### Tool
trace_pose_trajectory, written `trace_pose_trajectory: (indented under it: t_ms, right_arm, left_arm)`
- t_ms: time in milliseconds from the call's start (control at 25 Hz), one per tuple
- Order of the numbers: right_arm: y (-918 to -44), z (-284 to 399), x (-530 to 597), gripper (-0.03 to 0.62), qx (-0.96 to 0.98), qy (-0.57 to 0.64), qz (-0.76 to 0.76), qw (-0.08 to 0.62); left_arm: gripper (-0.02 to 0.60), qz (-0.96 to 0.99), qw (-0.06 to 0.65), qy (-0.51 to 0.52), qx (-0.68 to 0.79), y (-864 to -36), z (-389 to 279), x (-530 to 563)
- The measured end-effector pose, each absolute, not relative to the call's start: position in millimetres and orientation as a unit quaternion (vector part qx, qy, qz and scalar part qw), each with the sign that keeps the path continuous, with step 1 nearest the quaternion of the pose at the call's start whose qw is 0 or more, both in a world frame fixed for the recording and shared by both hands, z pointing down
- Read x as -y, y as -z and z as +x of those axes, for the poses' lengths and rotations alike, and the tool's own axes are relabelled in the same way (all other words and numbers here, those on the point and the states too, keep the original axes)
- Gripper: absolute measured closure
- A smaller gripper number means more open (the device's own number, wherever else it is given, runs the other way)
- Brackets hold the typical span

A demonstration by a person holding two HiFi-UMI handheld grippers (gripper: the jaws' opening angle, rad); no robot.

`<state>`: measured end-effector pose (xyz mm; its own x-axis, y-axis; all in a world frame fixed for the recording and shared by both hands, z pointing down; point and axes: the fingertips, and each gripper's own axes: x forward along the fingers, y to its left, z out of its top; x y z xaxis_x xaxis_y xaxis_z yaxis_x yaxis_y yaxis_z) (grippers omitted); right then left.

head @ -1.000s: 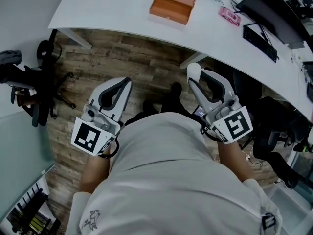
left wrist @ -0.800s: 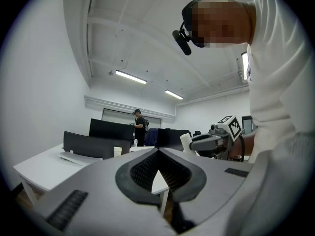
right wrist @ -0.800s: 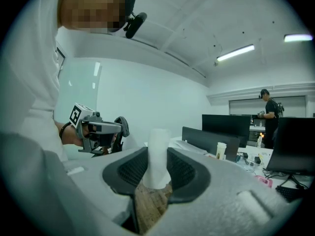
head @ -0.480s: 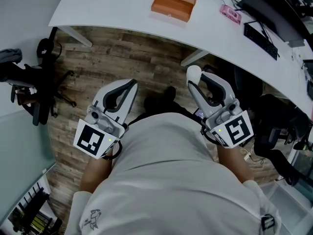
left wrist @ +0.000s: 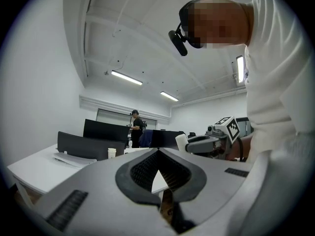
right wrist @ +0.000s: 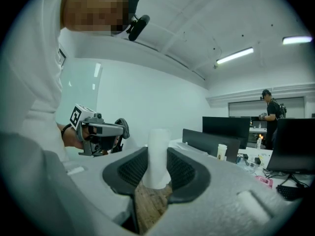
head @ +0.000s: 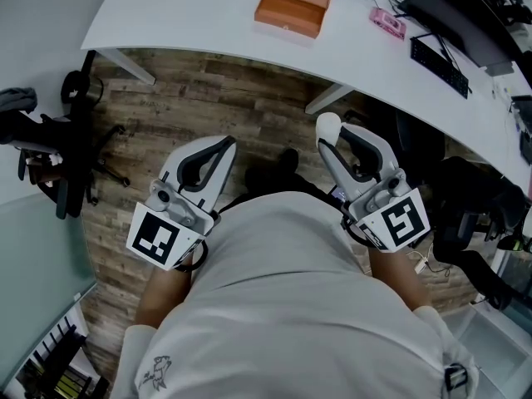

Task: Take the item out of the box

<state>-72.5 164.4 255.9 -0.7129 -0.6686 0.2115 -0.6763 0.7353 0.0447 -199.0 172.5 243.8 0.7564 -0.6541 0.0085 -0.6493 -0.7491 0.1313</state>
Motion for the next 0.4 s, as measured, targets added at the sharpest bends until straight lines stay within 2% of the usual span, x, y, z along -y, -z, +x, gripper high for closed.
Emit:
trace_pose_trajectory:
  t_ms: [400]
  right_arm:
    - [-251.9,-82.0,-165.2,0.473,0.924,-0.014,0.366,0.109]
  left_arm:
    - [0.584,0.938,0.053,0.036,0.341,-237.1,-205.7,-171.1]
